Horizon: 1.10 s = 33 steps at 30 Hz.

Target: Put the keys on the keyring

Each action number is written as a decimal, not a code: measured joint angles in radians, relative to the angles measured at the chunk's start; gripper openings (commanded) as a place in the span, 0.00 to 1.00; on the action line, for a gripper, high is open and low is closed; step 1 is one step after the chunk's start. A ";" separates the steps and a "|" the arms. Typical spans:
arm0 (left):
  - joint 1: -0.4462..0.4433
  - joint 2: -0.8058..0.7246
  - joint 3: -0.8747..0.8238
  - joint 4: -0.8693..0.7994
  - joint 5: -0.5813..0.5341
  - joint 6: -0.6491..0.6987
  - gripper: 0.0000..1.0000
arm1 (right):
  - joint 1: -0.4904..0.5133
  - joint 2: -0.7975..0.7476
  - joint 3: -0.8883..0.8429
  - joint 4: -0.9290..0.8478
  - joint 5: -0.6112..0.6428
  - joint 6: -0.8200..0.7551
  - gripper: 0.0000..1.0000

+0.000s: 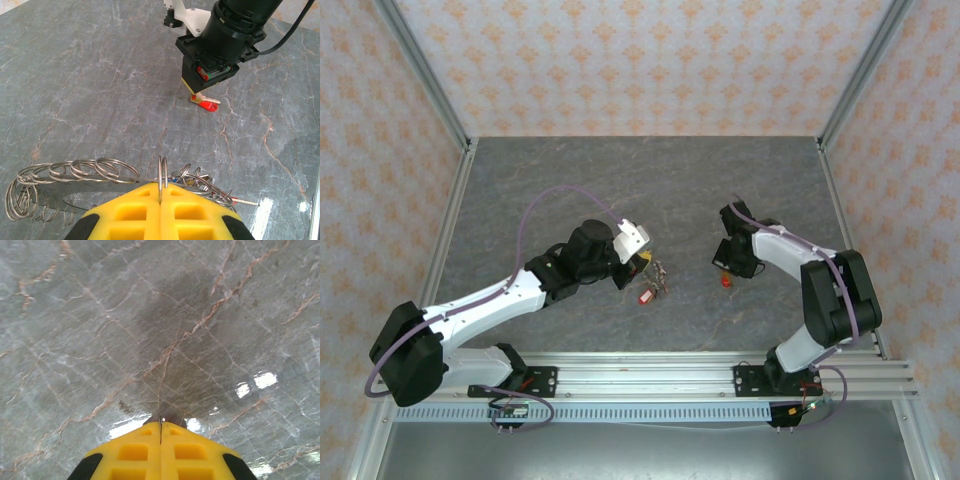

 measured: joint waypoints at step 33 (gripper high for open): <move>-0.019 -0.010 0.000 0.039 0.159 0.028 0.00 | 0.105 -0.862 -0.391 0.567 -0.606 -0.884 0.00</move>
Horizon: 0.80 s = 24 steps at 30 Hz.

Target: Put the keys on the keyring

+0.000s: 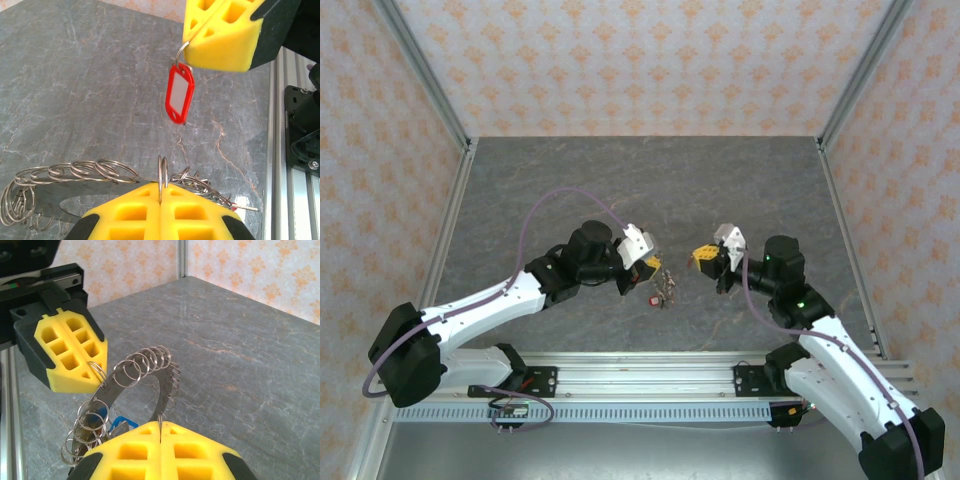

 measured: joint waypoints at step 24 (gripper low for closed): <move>-0.013 0.000 0.004 0.000 -0.001 0.011 0.00 | 0.178 0.124 0.034 0.047 -0.007 -0.147 0.00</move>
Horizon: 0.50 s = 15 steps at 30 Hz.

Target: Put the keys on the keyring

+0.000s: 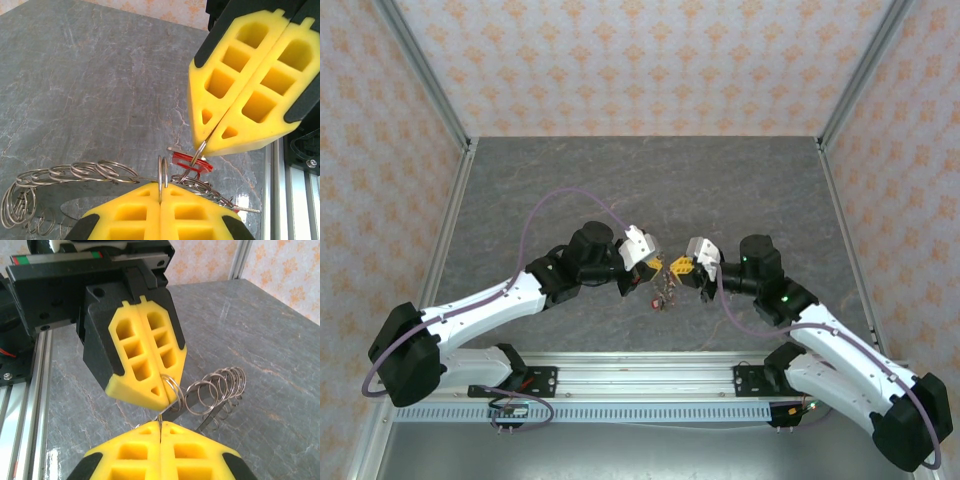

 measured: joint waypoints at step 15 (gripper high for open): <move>-0.005 0.010 0.011 -0.005 -0.003 0.000 0.00 | 0.016 0.011 0.000 0.068 -0.024 0.002 0.00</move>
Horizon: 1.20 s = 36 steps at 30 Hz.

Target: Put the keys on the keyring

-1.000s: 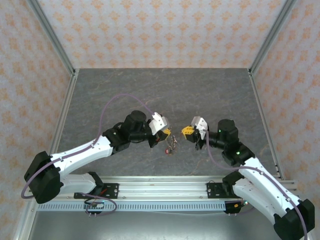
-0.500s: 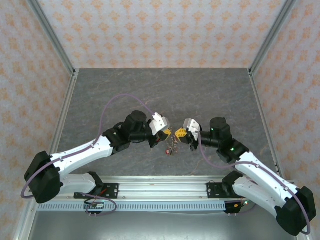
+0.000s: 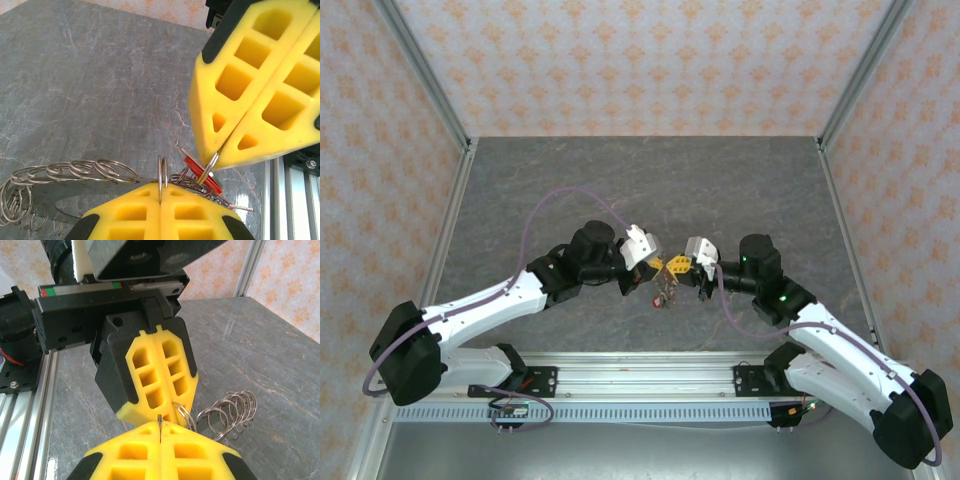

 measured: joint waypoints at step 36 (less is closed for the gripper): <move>-0.002 0.008 0.013 -0.013 -0.002 0.000 0.00 | 0.023 0.052 0.020 0.027 0.036 -0.039 0.00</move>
